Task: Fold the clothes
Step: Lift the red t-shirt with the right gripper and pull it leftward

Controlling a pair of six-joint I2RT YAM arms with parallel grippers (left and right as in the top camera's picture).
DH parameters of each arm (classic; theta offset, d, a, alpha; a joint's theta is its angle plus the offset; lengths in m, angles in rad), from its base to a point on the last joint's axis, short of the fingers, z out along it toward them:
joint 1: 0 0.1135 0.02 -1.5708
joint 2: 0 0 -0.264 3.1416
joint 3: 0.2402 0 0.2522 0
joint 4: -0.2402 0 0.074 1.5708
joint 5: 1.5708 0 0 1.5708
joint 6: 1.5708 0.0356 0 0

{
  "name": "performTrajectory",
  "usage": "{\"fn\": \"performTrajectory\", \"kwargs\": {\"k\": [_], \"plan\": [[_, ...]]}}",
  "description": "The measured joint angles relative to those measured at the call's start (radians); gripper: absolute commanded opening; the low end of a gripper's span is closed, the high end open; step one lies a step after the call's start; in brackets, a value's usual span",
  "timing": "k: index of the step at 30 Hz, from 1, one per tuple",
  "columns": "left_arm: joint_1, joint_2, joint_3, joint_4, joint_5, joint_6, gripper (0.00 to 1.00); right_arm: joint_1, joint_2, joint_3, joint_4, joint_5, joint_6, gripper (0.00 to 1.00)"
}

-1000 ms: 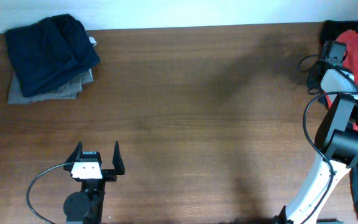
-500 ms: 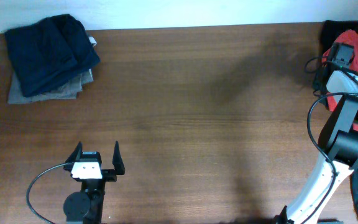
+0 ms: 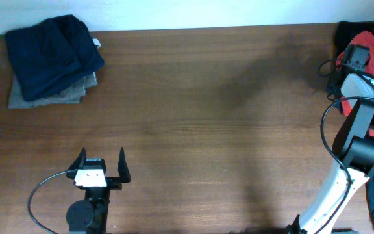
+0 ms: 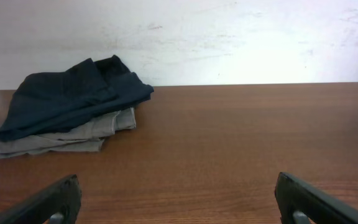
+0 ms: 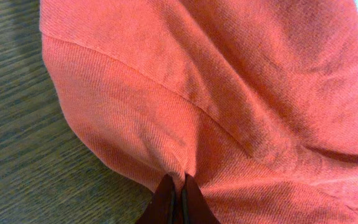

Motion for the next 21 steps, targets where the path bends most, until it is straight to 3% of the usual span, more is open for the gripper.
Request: {"fn": "performTrajectory", "kwargs": {"k": [14,21], "plan": [[0.000,0.000,0.000,0.000,0.000,0.000,0.99,0.031,-0.206,0.001,-0.027,0.001,0.000,0.04],[0.000,0.000,0.000,0.000,0.000,0.000,0.99,0.116,-0.223,0.001,-0.045,-0.003,-0.001,0.10]]}}
